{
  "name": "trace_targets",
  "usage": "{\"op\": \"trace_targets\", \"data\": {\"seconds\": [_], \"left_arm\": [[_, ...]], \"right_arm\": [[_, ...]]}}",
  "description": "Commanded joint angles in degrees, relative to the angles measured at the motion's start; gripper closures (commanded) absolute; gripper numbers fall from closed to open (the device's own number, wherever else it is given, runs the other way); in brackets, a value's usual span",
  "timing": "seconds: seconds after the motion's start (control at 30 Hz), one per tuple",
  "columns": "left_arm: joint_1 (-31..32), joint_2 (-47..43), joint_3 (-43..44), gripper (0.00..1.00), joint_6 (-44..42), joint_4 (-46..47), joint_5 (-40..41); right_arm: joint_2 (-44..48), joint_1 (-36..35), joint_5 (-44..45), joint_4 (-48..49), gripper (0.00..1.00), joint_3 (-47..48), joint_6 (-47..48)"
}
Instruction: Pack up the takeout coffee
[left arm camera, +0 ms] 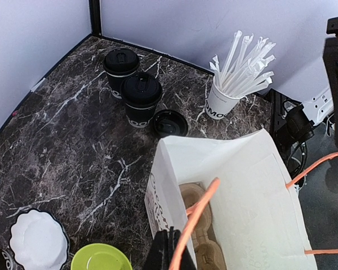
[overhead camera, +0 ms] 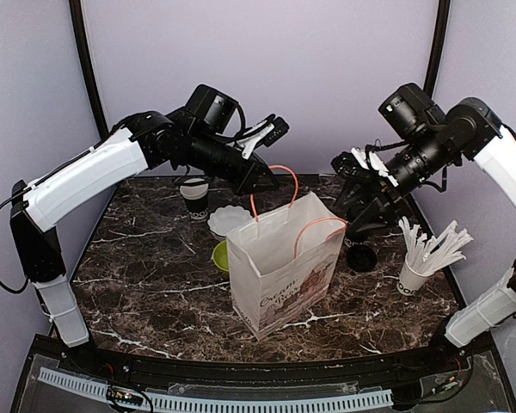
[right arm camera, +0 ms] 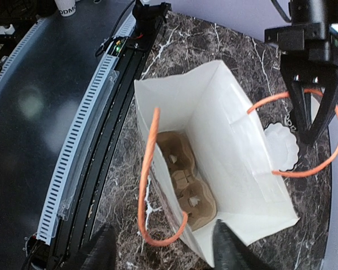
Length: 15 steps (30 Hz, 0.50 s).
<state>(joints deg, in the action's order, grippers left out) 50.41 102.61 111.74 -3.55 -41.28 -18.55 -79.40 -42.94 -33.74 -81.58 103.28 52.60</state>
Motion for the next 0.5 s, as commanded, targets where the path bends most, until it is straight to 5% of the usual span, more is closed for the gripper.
{"op": "trace_targets", "data": {"seconds": [0.0, 0.03, 0.07, 0.47], "left_arm": [[0.2, 0.55, 3.89, 1.0, 1.12, -2.82, 1.27], [0.17, 0.75, 5.25, 1.0, 1.54, -3.5, 1.59], [0.14, 0.75, 6.04, 1.0, 1.89, -3.92, 1.63], [0.2, -0.34, 22.13, 1.0, 5.79, -7.1, 2.13]], "right_arm": [[-2.76, -1.77, -7.57, 4.72, 0.74, 5.16, -0.75], [-3.24, -2.61, -7.97, 4.92, 0.93, 7.02, -0.82], [-3.62, -3.03, -8.5, 4.98, 1.0, 8.68, -0.75], [-6.11, -3.25, -12.8, 15.16, 1.0, 24.92, -10.57]]}}
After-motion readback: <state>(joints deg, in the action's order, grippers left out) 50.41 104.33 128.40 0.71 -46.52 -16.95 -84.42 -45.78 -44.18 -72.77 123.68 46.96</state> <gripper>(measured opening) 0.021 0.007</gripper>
